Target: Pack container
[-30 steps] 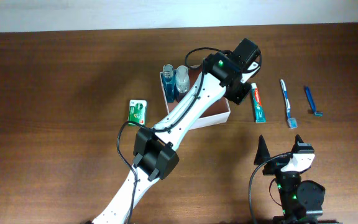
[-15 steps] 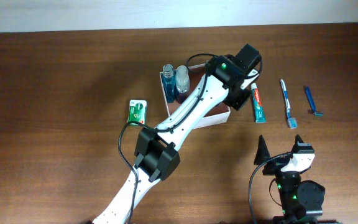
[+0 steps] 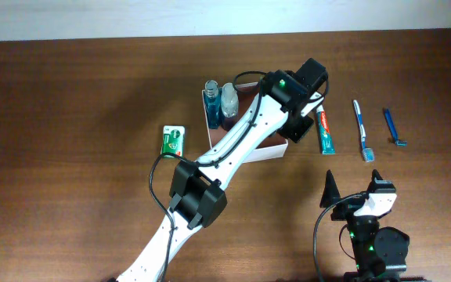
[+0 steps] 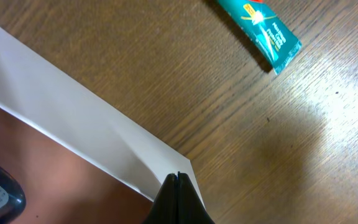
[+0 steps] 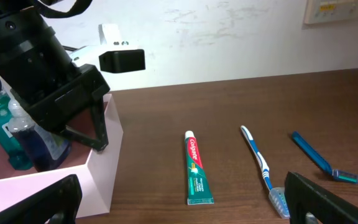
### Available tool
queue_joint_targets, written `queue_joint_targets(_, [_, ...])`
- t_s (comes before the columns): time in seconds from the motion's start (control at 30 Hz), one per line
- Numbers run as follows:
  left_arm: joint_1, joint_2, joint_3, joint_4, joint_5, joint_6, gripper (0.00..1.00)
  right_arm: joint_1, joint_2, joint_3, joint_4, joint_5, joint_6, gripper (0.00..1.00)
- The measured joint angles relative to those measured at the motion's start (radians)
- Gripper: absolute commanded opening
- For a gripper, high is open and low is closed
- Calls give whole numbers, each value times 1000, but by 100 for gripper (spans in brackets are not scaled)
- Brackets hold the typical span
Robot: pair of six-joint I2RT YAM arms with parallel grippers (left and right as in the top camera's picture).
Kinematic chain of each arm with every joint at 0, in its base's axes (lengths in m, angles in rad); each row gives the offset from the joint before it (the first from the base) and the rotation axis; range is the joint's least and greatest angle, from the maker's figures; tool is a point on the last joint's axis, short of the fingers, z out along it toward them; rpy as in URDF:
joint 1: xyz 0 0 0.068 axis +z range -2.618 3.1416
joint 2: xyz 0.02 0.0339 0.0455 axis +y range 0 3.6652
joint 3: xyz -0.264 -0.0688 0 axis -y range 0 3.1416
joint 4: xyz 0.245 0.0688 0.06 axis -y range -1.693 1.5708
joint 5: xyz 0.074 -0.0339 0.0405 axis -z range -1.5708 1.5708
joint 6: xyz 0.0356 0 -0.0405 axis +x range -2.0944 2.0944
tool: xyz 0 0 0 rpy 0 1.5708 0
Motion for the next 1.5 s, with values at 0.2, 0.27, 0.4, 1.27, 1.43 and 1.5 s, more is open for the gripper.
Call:
queue_joint_targets(0.2, [0,0,0,-30,0,3,0,0,0,0,0,0,-1,98])
queue_joint_targets(0.27, [0,0,0,-38,0,7,1,0,0,0,0,0,0,98])
queue_joint_targets(0.4, [0,0,0,-45,0,15,0,0,0,0,0,0,0,99])
queue_joint_targets(1.27, [3,-43,178,-26,0,37,41,0,0,0,0,0,-1,98])
queue_joint_targets(1.43, [49,-200,256,-101,0,45,97,0,0,0,0,0,-1,99])
queue_joint_targets(1.5, [93,-272,264,-137,0,44,99,0,0,0,0,0,0,98])
